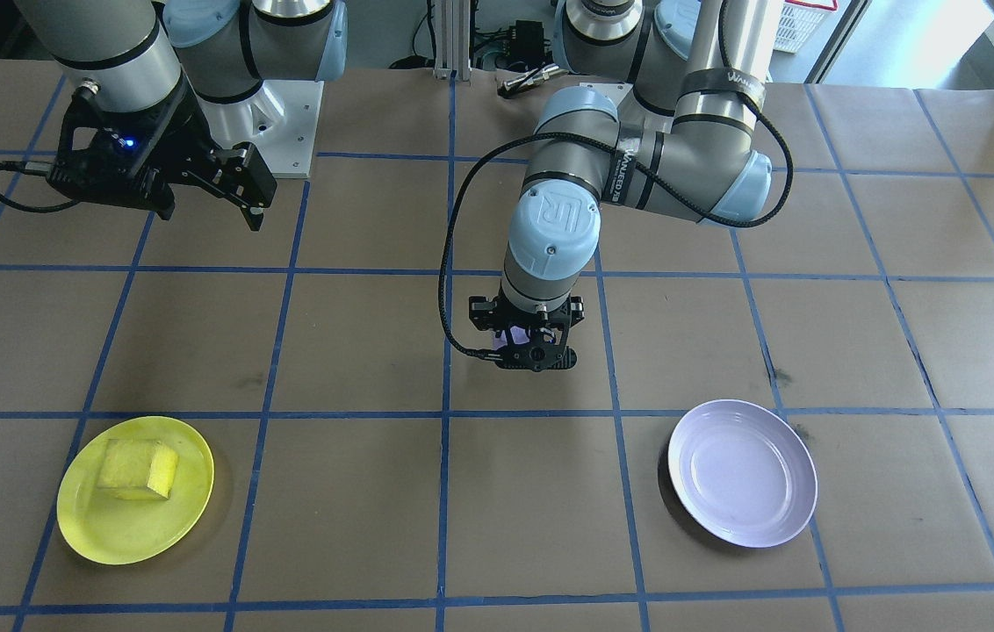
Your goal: Sort blocks by color into plates
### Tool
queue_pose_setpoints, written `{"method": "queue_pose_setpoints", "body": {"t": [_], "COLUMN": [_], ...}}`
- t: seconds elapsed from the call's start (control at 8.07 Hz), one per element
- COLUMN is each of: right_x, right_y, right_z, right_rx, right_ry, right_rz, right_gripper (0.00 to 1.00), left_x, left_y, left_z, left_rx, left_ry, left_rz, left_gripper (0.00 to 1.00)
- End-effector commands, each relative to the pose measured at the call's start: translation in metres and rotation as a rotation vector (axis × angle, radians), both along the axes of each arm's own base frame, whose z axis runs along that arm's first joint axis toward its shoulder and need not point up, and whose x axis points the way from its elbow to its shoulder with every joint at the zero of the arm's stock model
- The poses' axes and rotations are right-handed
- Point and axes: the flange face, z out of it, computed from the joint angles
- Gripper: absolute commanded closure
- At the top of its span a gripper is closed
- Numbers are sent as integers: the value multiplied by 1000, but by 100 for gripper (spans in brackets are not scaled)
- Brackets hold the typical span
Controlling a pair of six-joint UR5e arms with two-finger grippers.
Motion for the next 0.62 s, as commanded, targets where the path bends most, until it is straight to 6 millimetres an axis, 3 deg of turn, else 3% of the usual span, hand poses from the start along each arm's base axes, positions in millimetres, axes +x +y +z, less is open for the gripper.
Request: {"method": "queue_pose_setpoints", "body": {"t": [0.0, 0.25, 0.37, 0.5], "right_x": [0, 1, 1, 1], "right_y": [0, 0, -1, 0], "right_z": [0, 0, -1, 0], "right_rx": [1, 0, 1, 1], "right_ry": [-4, -6, -6, -7], "right_rz": [1, 1, 1, 1], "right_gripper": [0, 0, 0, 0], "left_x": [59, 161, 200, 219], "left_y": [-26, -76, -98, -113], "left_z": [69, 104, 101, 97], "left_rx": [-126, -193, -201, -215], "left_ry": [-32, -37, -42, -46], "left_rz": [-79, -114, -71, -63], "left_gripper": [100, 100, 100, 100]}}
